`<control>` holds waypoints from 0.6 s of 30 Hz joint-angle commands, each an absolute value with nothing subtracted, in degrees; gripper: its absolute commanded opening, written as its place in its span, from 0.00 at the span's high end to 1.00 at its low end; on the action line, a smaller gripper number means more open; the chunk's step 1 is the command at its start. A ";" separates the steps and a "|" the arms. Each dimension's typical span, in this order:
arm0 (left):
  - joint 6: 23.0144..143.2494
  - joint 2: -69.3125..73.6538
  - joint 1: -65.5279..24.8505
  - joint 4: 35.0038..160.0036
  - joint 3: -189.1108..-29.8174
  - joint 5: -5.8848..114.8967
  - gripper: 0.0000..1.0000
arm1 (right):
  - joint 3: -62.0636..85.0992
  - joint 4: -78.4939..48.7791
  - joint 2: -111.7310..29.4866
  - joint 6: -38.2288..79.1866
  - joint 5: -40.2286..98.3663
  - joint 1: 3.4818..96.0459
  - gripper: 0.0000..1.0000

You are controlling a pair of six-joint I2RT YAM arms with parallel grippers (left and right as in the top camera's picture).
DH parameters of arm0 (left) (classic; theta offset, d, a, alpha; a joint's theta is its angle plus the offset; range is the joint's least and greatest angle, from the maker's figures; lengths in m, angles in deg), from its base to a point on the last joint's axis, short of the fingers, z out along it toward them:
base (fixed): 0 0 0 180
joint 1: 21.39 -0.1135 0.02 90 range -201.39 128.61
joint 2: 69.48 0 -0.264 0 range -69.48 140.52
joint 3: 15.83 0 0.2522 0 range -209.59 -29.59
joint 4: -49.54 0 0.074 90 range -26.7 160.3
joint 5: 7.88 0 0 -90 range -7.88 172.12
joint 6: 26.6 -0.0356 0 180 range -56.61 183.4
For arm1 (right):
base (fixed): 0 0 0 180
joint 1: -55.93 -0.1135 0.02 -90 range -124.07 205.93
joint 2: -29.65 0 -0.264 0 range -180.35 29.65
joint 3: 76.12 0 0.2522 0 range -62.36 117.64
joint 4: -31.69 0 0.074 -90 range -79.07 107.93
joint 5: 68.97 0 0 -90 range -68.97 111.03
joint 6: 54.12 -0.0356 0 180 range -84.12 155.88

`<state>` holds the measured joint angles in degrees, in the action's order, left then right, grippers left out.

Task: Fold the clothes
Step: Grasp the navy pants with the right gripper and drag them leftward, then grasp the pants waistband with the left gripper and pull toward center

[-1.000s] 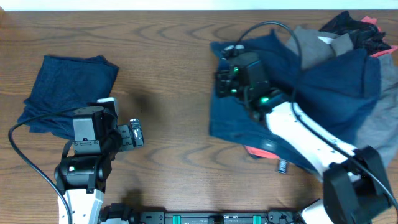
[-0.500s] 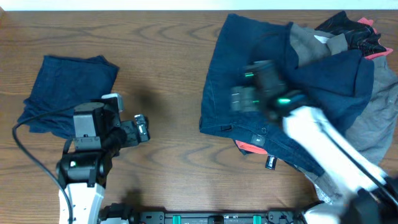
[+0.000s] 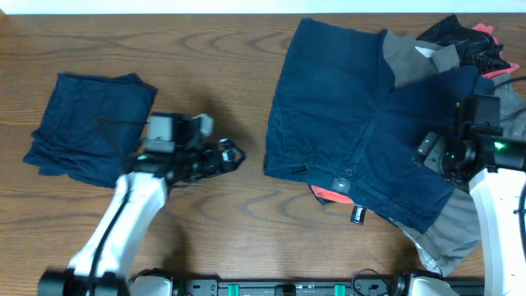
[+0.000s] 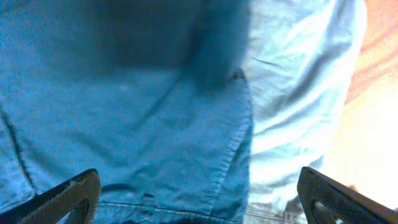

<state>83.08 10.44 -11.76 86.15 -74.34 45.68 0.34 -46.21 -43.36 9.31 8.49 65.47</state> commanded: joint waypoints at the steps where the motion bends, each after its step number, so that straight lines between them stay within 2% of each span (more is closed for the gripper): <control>1: 85.20 15.73 -7.04 80.53 -74.54 43.53 0.02 | 0.43 -46.63 -42.99 8.52 7.97 66.36 0.01; 6: 86.31 24.28 -1.75 67.46 -74.54 43.93 0.02 | 0.43 -47.76 -42.99 8.74 7.94 66.36 0.01; 10: 94.73 30.88 0.48 59.18 -74.54 45.35 0.02 | 0.43 -48.29 -42.99 8.76 7.94 66.36 0.01; 15: 102.11 35.23 2.71 54.78 -74.54 45.26 0.02 | 0.43 -48.31 -42.99 8.74 7.94 66.36 0.01; 16: 102.11 35.34 3.17 54.68 -74.54 45.26 0.06 | 0.43 -48.29 -42.99 8.74 7.94 66.36 0.01; 17: 102.09 35.34 3.47 54.52 -74.54 45.26 0.15 | 0.43 -48.29 -42.99 8.74 7.94 66.36 0.01; 18: 102.11 35.29 3.74 53.91 -74.56 45.19 0.32 | 0.43 -48.24 -42.99 8.74 7.92 66.39 0.01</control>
<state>99.10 33.22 2.58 53.76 -75.19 44.43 0.29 -48.27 -43.34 9.31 8.53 65.88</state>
